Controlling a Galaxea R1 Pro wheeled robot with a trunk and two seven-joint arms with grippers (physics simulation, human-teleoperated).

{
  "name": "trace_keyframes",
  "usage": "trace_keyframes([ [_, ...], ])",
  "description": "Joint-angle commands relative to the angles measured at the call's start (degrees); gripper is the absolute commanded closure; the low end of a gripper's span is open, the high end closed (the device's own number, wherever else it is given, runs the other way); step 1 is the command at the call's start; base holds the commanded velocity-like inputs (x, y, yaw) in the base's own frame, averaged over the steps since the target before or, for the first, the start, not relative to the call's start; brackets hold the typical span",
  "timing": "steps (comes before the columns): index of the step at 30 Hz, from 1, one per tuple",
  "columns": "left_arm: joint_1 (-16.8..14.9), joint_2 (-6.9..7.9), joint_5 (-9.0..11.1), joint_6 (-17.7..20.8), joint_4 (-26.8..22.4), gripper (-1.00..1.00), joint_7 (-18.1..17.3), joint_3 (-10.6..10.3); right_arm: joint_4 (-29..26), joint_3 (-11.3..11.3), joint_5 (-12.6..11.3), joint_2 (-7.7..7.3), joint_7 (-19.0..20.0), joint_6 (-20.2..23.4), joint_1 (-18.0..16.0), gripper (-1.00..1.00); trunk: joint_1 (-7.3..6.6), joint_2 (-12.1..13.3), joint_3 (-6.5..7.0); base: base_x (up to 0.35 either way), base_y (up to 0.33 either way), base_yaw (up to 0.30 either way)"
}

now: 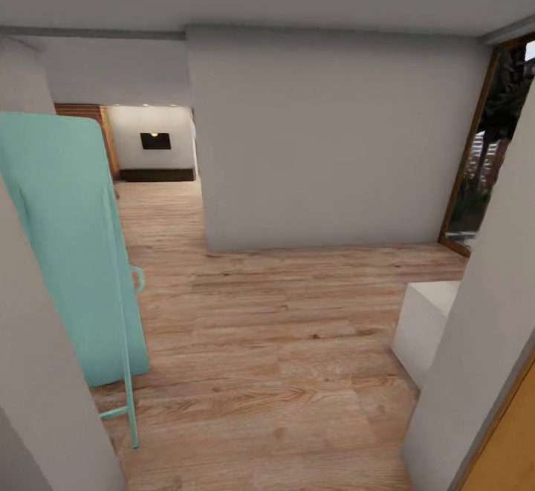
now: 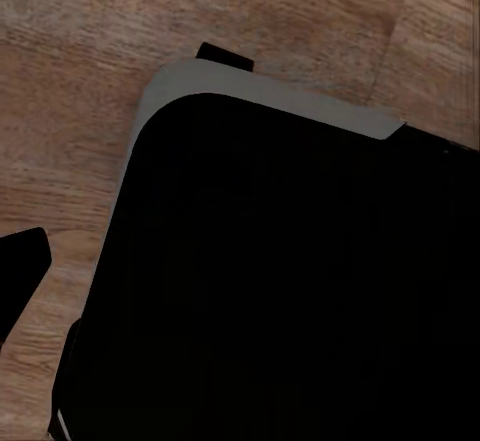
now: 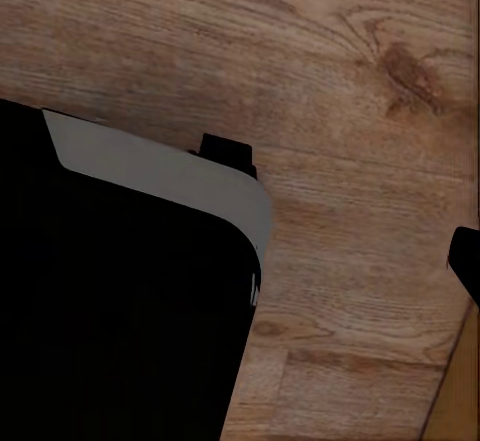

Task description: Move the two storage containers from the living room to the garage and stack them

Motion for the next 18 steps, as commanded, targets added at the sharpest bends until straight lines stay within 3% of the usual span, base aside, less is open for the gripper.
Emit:
trace_keyframes([
  [1, 0.0, -0.04, 0.2, -0.1, -0.1, -1.0, 0.0, 0.0, 0.2, 0.5, -0.6, 0.03, 0.0, -0.4, -0.1, -1.0, 0.03, 0.0, -0.05, 0.321, 0.0, 0.0],
  [18, 0.0, -0.03, 0.3, -0.2, -0.1, -1.0, 0.0, 0.0, 0.2, 0.5, -0.7, 0.09, 0.0, -0.3, -0.1, -1.0, 0.03, 0.0, -0.05, 0.322, 0.0, 0.0],
])
